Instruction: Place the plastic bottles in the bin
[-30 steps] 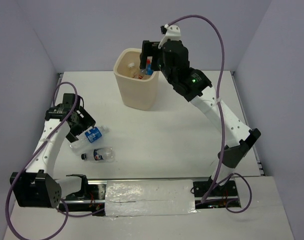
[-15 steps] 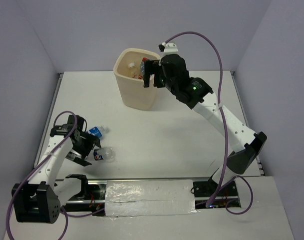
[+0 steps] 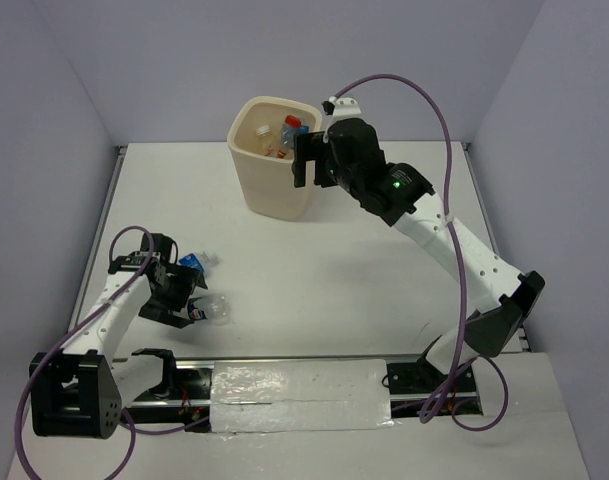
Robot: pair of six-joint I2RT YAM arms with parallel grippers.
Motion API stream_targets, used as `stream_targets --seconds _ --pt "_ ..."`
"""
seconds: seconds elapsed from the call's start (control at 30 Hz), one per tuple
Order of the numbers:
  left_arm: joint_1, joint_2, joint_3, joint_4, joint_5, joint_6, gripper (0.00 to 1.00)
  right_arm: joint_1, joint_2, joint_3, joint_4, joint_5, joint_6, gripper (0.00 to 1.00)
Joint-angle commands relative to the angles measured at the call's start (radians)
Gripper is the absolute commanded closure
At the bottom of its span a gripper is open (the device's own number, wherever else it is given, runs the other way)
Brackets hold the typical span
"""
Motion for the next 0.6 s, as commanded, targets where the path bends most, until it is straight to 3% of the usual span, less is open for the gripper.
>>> stream_targets --seconds 0.0,0.2,0.27,0.3,0.43,0.57 --pt "0.003 -0.004 -0.039 0.035 0.016 -0.046 0.01 0.008 -0.031 -0.013 -0.004 -0.012 0.009 0.00" --pt "0.001 -0.016 -0.097 0.067 -0.017 -0.067 0.06 0.011 -0.025 -0.030 -0.010 -0.026 0.019 0.00" --pt "0.001 -0.018 -0.099 0.057 -0.017 -0.066 0.19 0.011 -0.023 -0.030 -0.011 -0.027 0.022 0.00" --pt "0.001 -0.025 -0.096 0.044 -0.017 -0.064 0.30 0.009 -0.022 -0.029 -0.012 -0.026 0.024 0.00" --pt "0.001 -0.081 -0.077 -0.023 -0.017 -0.063 0.50 0.008 -0.017 -0.022 -0.012 -0.015 0.019 0.00" --pt "0.001 -0.171 -0.033 -0.129 -0.007 -0.080 0.53 0.011 -0.002 -0.007 -0.015 -0.009 0.007 0.00"
